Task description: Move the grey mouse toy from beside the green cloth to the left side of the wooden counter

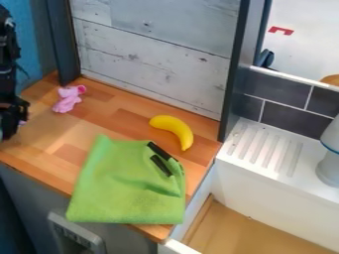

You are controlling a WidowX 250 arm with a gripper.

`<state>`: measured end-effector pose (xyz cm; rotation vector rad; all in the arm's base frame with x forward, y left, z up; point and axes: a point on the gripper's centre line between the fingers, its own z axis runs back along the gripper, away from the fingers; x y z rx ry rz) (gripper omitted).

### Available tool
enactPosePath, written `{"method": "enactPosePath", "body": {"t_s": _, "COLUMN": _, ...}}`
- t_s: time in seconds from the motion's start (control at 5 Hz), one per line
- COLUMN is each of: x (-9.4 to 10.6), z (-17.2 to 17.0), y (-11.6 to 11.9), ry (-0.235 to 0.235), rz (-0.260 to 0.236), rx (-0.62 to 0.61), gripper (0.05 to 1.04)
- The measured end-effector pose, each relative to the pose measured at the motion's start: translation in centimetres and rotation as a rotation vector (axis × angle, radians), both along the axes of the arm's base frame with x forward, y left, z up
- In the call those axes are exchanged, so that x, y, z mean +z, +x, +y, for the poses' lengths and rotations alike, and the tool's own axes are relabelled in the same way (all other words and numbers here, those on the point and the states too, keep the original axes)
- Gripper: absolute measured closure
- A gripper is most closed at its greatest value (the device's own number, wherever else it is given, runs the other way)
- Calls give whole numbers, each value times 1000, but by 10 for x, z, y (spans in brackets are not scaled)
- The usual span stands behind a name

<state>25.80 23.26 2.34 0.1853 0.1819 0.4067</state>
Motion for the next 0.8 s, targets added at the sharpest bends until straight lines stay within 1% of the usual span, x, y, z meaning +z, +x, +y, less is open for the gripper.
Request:
{"method": "enactPosePath", "body": {"t_s": 0.2, "x": -16, "z": 2, "y": 14, "ry": -18, "rz": -36, "rx": -29, "gripper": 379}}
{"method": "enactPosePath", "body": {"t_s": 0.4, "x": -18, "z": 3, "y": 18, "ry": -35, "rz": -74, "rx": -8, "gripper": 320}}
{"method": "enactPosePath", "body": {"t_s": 0.6, "x": -17, "z": 7, "y": 16, "ry": -48, "rz": -96, "rx": 16, "gripper": 108}}
{"method": "enactPosePath", "body": {"t_s": 0.8, "x": -2, "z": 4, "y": 14, "ry": -3, "rz": -146, "rx": 22, "gripper": 95}}
